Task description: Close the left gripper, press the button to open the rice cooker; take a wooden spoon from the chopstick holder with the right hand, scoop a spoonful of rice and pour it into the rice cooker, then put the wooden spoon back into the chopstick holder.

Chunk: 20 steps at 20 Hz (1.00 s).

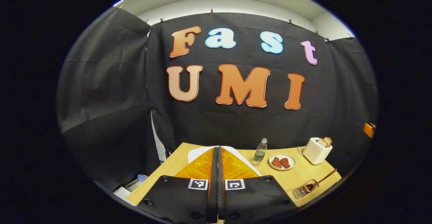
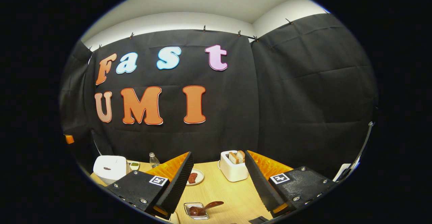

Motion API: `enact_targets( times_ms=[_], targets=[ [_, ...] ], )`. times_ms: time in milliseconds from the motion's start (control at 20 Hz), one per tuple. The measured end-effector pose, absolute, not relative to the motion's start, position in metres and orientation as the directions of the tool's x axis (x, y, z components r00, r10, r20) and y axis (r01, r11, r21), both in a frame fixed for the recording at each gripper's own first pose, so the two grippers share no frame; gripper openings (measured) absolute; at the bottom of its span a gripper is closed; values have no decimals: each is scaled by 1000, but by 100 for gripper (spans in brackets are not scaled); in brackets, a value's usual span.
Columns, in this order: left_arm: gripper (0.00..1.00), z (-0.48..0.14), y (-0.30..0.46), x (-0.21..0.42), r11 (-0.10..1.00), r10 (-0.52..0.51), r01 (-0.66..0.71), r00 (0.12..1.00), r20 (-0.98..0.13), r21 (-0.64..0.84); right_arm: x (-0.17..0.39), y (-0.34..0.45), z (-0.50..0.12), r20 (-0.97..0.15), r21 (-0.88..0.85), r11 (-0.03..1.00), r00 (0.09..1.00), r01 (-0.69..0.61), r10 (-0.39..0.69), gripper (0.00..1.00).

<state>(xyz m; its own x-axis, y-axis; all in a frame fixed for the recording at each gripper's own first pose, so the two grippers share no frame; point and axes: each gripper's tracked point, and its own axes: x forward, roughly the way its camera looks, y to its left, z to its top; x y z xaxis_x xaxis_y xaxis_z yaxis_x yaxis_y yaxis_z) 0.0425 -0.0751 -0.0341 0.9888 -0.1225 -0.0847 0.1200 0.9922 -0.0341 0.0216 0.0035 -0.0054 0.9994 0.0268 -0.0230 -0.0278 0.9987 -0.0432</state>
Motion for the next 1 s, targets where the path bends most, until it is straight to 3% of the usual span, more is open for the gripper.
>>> enact_targets(
  times_ms=[600,1000],
  targets=[
    [5,-136,-119,135,979,-193,204,929,-315,1,28,-22,-29,-93,-88,995,994,51,-59,94],
    [5,-183,-127,161,975,-213,222,879,-426,-29,23,-43,-37,-119,-119,984,982,131,-145,94]
  ],
)
